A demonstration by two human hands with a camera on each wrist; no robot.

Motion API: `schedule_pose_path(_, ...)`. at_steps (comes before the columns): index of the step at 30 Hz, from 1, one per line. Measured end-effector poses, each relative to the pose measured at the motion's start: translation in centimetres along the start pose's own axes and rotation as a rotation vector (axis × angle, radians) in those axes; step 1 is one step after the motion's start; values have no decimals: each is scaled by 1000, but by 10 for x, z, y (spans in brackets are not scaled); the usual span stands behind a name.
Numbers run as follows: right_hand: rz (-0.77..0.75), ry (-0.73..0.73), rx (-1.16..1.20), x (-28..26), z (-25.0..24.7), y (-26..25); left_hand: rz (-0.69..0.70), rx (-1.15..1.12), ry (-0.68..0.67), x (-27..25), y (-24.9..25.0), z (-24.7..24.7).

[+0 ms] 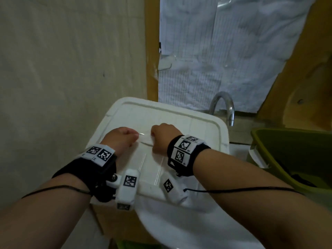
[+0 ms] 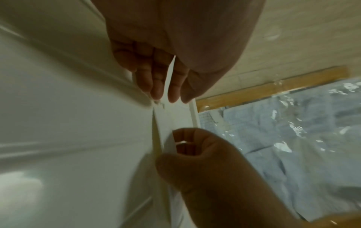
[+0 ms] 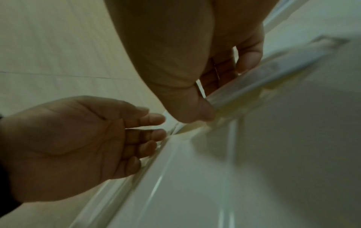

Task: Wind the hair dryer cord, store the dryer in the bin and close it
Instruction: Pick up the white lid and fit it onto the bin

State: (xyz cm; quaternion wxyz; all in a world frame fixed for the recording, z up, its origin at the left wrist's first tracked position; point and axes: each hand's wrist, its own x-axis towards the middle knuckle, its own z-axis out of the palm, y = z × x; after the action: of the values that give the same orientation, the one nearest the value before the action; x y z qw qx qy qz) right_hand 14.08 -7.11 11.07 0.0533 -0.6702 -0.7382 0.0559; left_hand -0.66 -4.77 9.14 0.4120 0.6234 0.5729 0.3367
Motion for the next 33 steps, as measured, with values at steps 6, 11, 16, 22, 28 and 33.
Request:
schedule_pose_path(6, -73, 141, -218, -11, -52, -11, 160, -46, 12, -11, 46, -3)
schedule_pose_path(11, -25, 215, -286, -40, -99, 14, 298, -94, -36, -18, 94, 11)
schedule_pose_path(16, 83, 226, -286, -79, -129, 68, 375, -178, -174, -28, 132, 49)
schedule_pose_path(22, 200, 176, -328, -129, -150, 162, 437, -200, -341, -51, 179, 127)
schedule_pose_path(28, 280, 60, -357, -176, -154, 261, 454, -192, -401, -70, 211, 220)
schedule_pose_path(33, 270, -24, -373, -197, -150, 341, 445, -172, -401, -80, 232, 284)
